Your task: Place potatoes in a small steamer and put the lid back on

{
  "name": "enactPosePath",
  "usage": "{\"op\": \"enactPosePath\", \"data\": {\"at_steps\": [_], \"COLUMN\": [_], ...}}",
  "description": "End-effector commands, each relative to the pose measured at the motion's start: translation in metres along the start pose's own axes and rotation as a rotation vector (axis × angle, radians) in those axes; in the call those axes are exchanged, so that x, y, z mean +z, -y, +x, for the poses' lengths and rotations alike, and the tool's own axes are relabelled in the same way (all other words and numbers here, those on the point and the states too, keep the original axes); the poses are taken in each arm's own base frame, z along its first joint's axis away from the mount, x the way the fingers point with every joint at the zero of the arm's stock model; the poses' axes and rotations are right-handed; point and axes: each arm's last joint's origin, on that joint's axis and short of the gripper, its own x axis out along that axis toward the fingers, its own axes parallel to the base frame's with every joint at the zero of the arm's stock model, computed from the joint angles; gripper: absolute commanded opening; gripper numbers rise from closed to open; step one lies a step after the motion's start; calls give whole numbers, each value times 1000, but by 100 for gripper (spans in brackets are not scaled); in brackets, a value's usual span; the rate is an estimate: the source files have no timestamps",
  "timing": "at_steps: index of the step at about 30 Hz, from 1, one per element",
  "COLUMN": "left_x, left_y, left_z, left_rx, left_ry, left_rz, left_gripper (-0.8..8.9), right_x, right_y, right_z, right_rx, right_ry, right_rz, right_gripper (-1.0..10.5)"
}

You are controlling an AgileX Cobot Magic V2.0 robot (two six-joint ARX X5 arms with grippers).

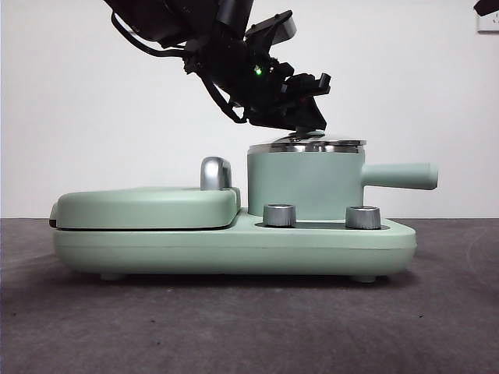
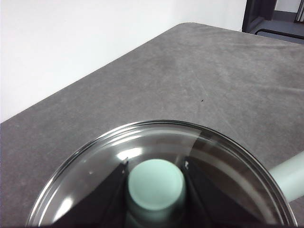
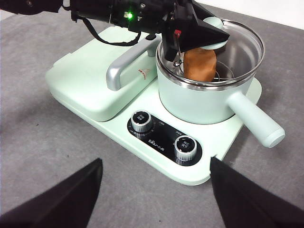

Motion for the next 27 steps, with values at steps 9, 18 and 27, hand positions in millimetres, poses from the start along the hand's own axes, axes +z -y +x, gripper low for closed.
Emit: {"op": "enactPosePath", "data": {"at_steps": [9,18,27], "left_x": [4,4,4], "left_y": [4,5,5], "left_z": [6,6,6], "left_rx": [-7,-10,-12], "left_ry": [-1,-8,-18], "left_rz": [25,23,20], "left_gripper": [14,14,179], "right_x": [2,2,2], "right_y": [-1,-1,-1], "right_z": [0,0,0], "right_rx": [4,4,4], "right_ry": [6,6,6], "right_rz": [-8,-8,-8], "right_gripper": [357,357,357]}}
